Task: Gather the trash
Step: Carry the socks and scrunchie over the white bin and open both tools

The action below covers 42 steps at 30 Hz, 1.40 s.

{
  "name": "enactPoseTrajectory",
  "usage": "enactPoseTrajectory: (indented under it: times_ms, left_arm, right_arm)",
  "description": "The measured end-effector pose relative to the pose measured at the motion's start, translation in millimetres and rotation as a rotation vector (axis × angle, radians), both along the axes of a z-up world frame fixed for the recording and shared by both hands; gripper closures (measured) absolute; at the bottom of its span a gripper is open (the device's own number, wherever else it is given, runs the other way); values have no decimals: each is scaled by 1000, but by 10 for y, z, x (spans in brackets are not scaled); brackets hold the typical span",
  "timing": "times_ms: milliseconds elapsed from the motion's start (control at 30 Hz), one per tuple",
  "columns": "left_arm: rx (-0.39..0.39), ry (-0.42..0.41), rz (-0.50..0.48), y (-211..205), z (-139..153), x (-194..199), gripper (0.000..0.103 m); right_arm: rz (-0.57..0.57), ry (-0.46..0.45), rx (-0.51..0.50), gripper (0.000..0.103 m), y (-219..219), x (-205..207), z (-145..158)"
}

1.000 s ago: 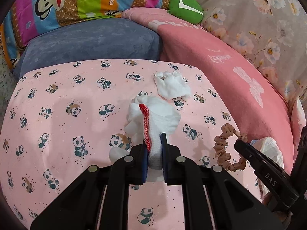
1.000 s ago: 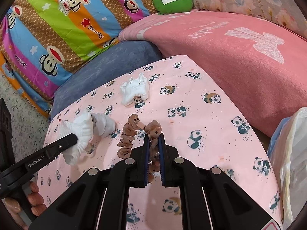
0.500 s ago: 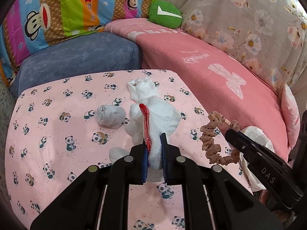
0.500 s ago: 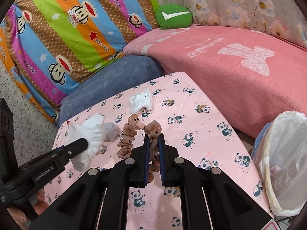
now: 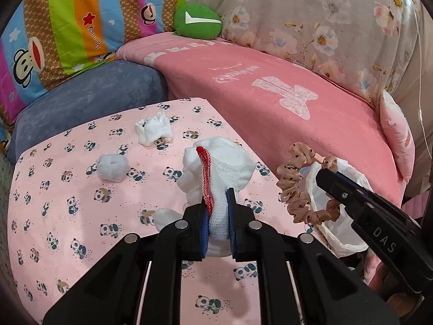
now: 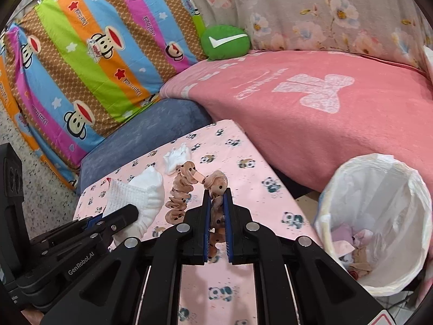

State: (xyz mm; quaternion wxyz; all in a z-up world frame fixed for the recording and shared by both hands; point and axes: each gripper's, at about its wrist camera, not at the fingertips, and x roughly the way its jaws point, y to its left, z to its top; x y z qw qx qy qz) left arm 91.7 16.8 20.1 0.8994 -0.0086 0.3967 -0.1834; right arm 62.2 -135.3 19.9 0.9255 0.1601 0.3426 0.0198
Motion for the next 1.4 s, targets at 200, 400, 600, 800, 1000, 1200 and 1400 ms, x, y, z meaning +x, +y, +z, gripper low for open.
enactPoseTrajectory:
  times_ms: [200, 400, 600, 800, 1000, 1200, 1400]
  left_arm:
    - [22, -2, -66, -355, -14, -91, 92]
    - [44, 2, -136, -710, -53, -155, 91]
    - [57, 2, -215, -1097, -70, -218, 91]
    - [67, 9, -288, -1473, -104, -276, 90]
    - [68, 13, -349, -1773, -139, -324, 90]
    - [75, 47, -373, -1998, -217, -313, 73]
    - [91, -5, -317, -1970, -185, -307, 34]
  right_arm:
    - [-71, -4, 7, 93, -373, -204, -4]
    - [-138, 0, 24, 93, -717, -368, -65]
    - [-209, 9, 38, 93, -1118, -520, -158]
    - [-284, 16, 44, 93, -1423, -660, -228]
    - [-356, 29, 50, 93, -1756, -797, -310]
    - [-417, 41, 52, 85, -1989, -889, -371]
    - [-447, 47, 65, 81, -2131, -917, -424]
